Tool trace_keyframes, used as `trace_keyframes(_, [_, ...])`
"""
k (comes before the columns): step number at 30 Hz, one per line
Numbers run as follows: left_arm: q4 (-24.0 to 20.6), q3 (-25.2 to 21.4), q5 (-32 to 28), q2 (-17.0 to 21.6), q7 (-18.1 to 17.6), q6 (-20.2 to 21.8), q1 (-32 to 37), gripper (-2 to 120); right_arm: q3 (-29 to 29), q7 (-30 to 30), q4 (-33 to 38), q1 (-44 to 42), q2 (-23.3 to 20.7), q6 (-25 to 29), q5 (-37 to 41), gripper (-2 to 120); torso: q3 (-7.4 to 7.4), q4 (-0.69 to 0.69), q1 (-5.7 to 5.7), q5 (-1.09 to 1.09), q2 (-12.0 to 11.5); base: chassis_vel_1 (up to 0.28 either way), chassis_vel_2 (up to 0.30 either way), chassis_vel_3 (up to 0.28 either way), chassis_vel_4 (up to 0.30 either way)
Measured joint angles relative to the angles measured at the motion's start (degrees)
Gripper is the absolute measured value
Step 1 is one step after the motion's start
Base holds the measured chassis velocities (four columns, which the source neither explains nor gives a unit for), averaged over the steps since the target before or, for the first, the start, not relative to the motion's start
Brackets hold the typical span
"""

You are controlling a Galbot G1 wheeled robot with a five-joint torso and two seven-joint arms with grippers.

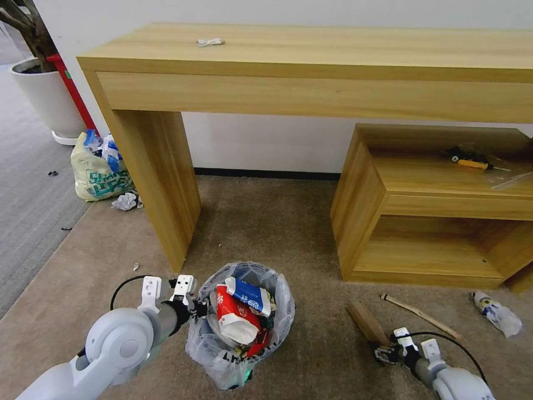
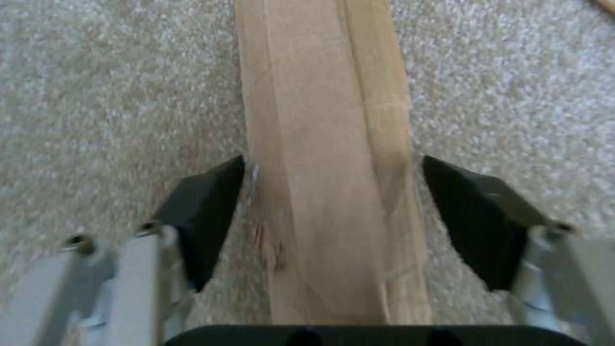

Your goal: Pick up the trash bin and place the garbage on the floor into it.

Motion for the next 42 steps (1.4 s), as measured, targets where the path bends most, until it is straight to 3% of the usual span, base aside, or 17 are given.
trace_keyframes(7, [0.05,-0.14,-0.07,0.14,0.03,0.0,-0.39,0,-0.47,0.79,-0.89,0.83,0.99,0.56,-0.39,48,0.0,0.0,0.0,-0.01,0.0,0.0,0.0,0.0,0.0])
trace_keyframes(14, [0.34,-0.14,-0.08,0.2,0.13,0.0,-0.66,0,-0.58,2.11,-1.03,1.33,2.66,2.14,-2.28,18,0.0,-0.01,0.0,0.0,0.0,0.0,0.0,0.0,0.0])
trace_keyframes(20, [0.1,-0.37,-0.25,0.9,0.18,0.0,-0.64,0,0.72,2.61,5.63,-0.6,2.27,3.5,-4.22,0,0.0,0.0,0.0,0.01,0.0,0.0,0.0,0.0,0.0])
trace_keyframes(22, [0.07,-0.3,-0.3,1.12,0.2,0.0,-0.72,0,1.81,2.61,11.52,-1.89,1.53,4.48,-4.7,0,0.0,-0.01,0.0,-0.02,0.0,0.0,0.0,0.0,0.0])
trace_keyframes(26, [0.13,-0.01,-0.41,1.13,0.22,0.0,-0.9,0,2.51,2.42,16.54,-2.5,0.75,5.09,-5.2,0,0.0,-0.01,0.0,0.0,0.0,0.0,0.0,0.0,0.0])
trace_keyframes(28, [0.52,0.75,-0.62,1.07,0.25,0.0,-1.3,0,3.23,1.63,26.25,-2.77,-1.36,4.69,-3.61,0,0.0,-0.01,0.0,-0.01,0.0,0.0,0.0,0.0,0.0])
trace_keyframes(30, [0.78,0.99,-0.62,1.17,0.26,0.0,-1.51,0,3.01,1.36,29.15,-2.14,-2.33,4.22,-2.46,0,0.0,-0.01,0.0,-0.02,0.0,0.0,0.0,0.0,0.0])
trace_keyframes(37, [2.71,2.85,-0.52,1.44,-0.22,0.0,-3.84,0,-6.52,0.2,43.42,9.64,-8.93,-1.72,9.42,0,0.0,0.01,0.0,-0.01,0.0,0.0,0.0,0.0,0.0])
trace_keyframes(42, [3.01,3.63,-0.56,2.04,-0.16,0.0,-4.68,0,-13.92,-2.27,48.39,15.08,-12.11,-4.09,12.91,0,0.0,0.0,0.0,-0.01,0.0,0.0,0.0,0.0,0.0])
